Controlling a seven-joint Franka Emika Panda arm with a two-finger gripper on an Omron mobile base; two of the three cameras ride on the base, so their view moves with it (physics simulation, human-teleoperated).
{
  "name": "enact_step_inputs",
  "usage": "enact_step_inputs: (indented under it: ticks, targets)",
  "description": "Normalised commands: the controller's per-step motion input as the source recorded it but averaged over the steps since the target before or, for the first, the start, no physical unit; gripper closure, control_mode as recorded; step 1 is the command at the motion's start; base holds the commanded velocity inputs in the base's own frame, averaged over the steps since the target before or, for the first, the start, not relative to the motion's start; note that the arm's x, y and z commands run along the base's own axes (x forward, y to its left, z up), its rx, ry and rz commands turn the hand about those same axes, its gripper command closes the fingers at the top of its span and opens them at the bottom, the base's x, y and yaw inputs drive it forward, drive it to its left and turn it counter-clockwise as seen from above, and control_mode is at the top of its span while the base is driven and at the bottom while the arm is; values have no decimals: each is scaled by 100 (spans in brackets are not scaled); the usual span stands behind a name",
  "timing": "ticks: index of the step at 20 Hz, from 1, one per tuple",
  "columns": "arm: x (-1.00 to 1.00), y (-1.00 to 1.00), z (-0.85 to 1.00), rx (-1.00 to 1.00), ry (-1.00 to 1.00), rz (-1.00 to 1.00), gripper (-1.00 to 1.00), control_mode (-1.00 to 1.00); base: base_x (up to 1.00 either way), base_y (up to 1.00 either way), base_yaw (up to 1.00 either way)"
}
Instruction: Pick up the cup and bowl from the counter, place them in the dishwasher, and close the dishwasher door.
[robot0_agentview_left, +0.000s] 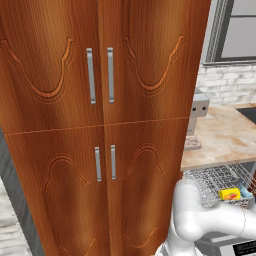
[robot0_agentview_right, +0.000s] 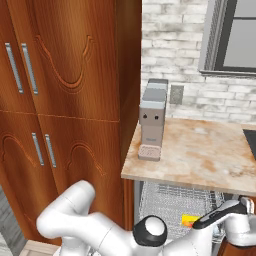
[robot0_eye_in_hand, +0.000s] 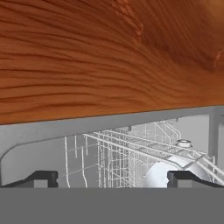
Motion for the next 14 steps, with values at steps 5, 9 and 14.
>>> enact_step_inputs:
  ticks: [5,9,14]
  targets:
    - [-35,40,-32,-1,-8,0,-100,-100,0,0,0]
    - [-24,73,-40,-10,-7,0,-100,-100,0,0,0]
    - [-14,89,-36,-17,-7,0,-100,-100,0,0,0]
